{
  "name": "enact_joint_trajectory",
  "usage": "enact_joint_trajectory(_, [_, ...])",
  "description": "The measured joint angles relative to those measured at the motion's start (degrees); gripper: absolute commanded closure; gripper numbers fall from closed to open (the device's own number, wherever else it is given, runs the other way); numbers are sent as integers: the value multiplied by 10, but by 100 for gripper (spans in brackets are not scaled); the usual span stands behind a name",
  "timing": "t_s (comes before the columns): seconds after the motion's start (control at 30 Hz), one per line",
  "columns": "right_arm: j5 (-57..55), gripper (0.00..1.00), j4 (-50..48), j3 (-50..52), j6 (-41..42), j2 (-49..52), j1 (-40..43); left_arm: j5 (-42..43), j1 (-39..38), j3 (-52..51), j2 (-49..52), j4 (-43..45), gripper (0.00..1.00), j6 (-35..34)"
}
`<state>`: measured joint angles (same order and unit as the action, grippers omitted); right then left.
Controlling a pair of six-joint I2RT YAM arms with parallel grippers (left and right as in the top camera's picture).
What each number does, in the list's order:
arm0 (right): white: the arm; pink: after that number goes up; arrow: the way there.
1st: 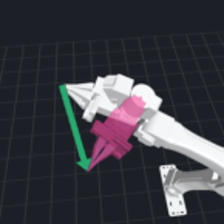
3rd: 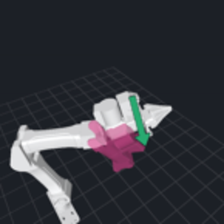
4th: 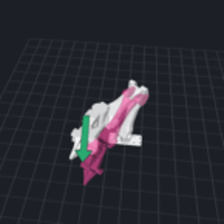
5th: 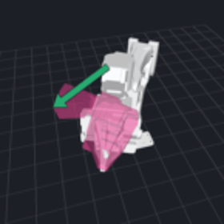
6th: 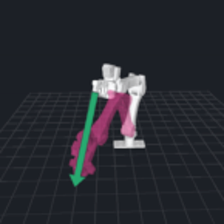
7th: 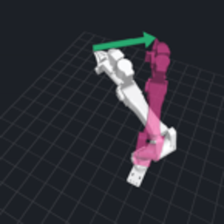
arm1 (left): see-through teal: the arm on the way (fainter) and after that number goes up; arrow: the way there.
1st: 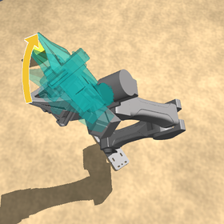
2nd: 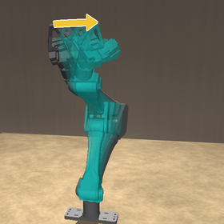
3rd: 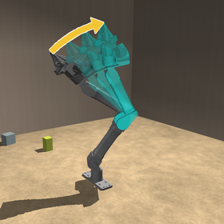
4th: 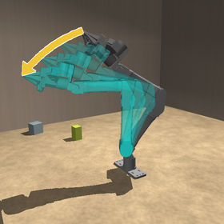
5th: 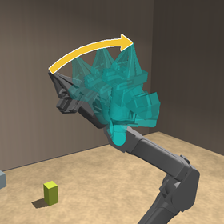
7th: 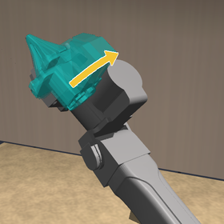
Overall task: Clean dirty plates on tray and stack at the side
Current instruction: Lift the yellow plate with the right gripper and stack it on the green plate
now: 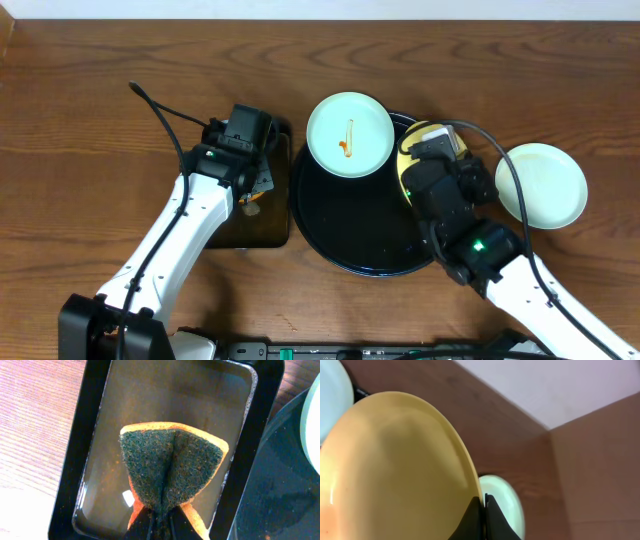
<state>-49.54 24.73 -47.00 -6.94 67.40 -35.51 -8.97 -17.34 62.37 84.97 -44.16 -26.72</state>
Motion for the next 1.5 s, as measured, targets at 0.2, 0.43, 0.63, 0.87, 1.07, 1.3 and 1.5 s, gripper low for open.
enact_joint_trajectory(0.2, [89, 99, 12, 0, 94, 5, 94, 0, 0, 0, 0, 0, 92, 0])
enact_joint_trajectory(0.43, [188, 99, 30, 0, 170, 5, 248, 0, 0, 0, 0, 0, 92, 0])
enact_joint_trajectory(0.63, [238, 99, 41, 0, 217, 5, 389, 0, 0, 0, 0, 0, 92, 0])
enact_joint_trajectory(0.87, [256, 99, 42, -1, 262, 37, 509, 0, 0, 0, 0, 0, 92, 0])
enact_joint_trajectory(1.07, [304, 73, 12, -1, 281, 80, 565, 0, 0, 0, 0, 0, 92, 0])
enact_joint_trajectory(1.3, [374, 54, -8, -2, 285, 85, 571, 0, 0, 0, 0, -4, 92, 0])
enact_joint_trajectory(1.5, [511, 56, 0, -9, 239, 68, 557, 0, 0, 0, 0, -4, 92, 0])
